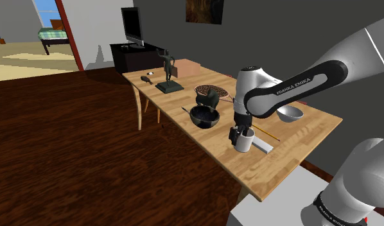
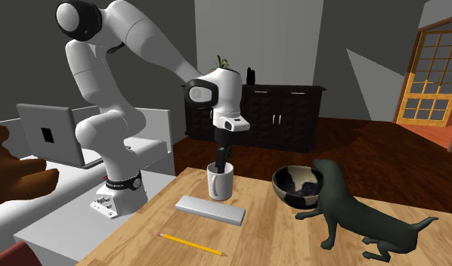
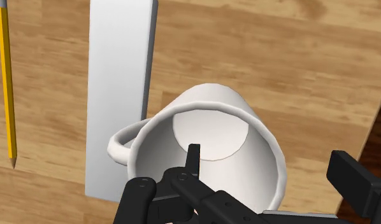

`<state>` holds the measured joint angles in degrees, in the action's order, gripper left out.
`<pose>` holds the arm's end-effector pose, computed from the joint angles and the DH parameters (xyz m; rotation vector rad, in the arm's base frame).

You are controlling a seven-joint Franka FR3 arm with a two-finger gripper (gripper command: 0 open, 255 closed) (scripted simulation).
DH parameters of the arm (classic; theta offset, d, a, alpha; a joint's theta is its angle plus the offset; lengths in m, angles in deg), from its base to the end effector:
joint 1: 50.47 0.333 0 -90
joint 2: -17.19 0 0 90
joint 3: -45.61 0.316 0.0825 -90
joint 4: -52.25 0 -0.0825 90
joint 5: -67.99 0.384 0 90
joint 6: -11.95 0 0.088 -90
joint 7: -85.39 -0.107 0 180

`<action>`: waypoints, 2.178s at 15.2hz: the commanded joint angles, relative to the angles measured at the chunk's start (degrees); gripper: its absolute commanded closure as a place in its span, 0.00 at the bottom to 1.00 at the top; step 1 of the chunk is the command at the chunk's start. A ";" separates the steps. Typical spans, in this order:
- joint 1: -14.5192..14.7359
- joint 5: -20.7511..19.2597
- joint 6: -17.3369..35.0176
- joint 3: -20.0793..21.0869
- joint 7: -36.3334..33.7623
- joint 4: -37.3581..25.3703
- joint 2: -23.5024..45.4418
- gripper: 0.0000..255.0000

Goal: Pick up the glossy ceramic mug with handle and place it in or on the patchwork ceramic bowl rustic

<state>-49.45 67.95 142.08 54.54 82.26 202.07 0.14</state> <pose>0.4014 0.0682 0.3468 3.0848 0.1723 -0.0681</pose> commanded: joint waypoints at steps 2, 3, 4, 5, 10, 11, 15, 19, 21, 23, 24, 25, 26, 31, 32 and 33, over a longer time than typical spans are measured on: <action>0.00 0.00 0.03 0.00 0.00 0.02 0.01 0.00; 0.00 0.00 0.03 0.00 0.00 0.01 0.01 1.00; 0.00 0.00 0.03 0.00 0.00 0.01 0.01 1.00; 0.00 0.00 0.03 0.00 0.00 0.01 0.01 1.00; 0.00 0.00 0.04 0.00 0.00 0.02 0.01 1.00; 0.00 0.00 0.04 0.00 0.00 0.02 0.02 1.00; 0.09 0.23 -2.70 -0.16 0.28 -1.10 -1.62 1.00; 0.19 0.46 -6.28 -0.36 0.61 -2.76 -3.56 1.00; 0.22 0.54 -8.05 -0.46 0.75 -3.67 -4.42 1.00; 0.25 0.61 -9.79 -0.56 0.88 -4.63 -5.22 1.00; 0.27 0.64 -10.66 -0.61 0.94 -5.12 -5.59 1.00; 0.28 0.67 -11.52 -0.66 1.00 -5.63 -5.94 1.00; 0.28 0.69 -12.38 -0.70 1.05 -6.15 -6.28 1.00; 0.30 0.76 -16.59 -0.92 1.31 -8.92 -7.73 1.00; 0.30 0.77 -17.41 -0.96 1.35 -9.50 -7.98 1.00; 0.30 0.77 -18.24 -1.00 1.40 -10.10 -8.21 1.00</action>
<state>-49.19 68.68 124.73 53.53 83.66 192.44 -7.66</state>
